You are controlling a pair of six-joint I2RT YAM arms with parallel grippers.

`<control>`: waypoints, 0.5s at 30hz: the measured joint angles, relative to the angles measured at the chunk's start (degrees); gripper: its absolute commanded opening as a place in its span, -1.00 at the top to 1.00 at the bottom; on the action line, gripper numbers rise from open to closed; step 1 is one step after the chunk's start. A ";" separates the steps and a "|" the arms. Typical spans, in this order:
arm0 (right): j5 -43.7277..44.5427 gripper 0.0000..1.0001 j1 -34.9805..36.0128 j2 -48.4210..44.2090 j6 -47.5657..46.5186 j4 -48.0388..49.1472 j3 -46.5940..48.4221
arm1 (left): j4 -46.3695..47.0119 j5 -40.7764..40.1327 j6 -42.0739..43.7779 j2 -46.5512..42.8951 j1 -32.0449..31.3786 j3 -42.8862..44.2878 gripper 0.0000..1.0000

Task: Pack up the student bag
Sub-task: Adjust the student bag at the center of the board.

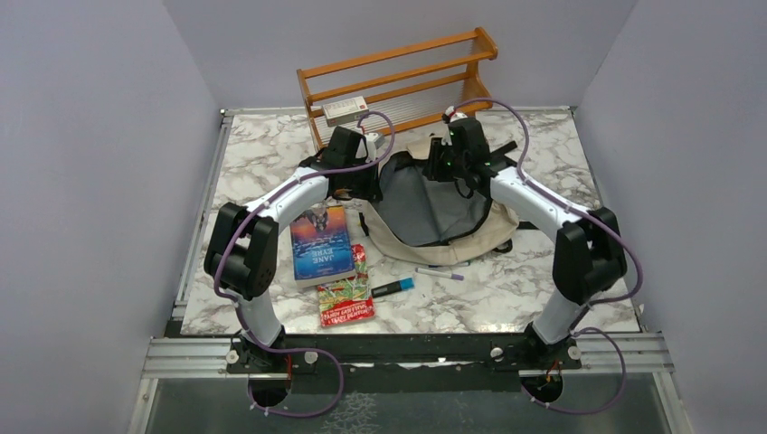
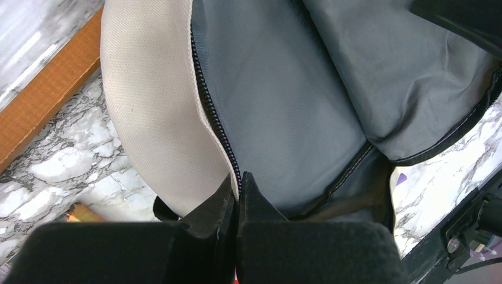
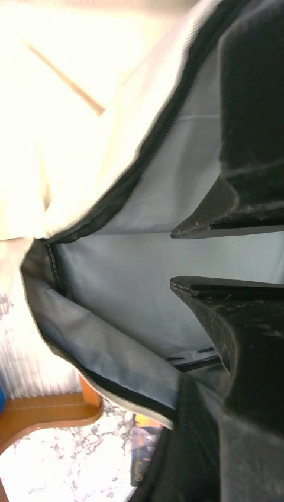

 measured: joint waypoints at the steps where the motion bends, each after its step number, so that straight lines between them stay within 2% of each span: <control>1: -0.02 0.40 0.00 1.88 0.00 0.11 1.33 | 0.02 0.02 0.00 0.00 0.00 0.02 1.00; 7: 0.15 0.43 -0.02 12.57 -0.15 0.09 9.22 | 0.02 0.11 0.00 0.00 0.00 0.00 1.00; 15: 2.16 0.42 -1.68 17.29 -1.14 -0.70 16.98 | 0.00 0.13 0.00 0.00 0.00 0.00 1.00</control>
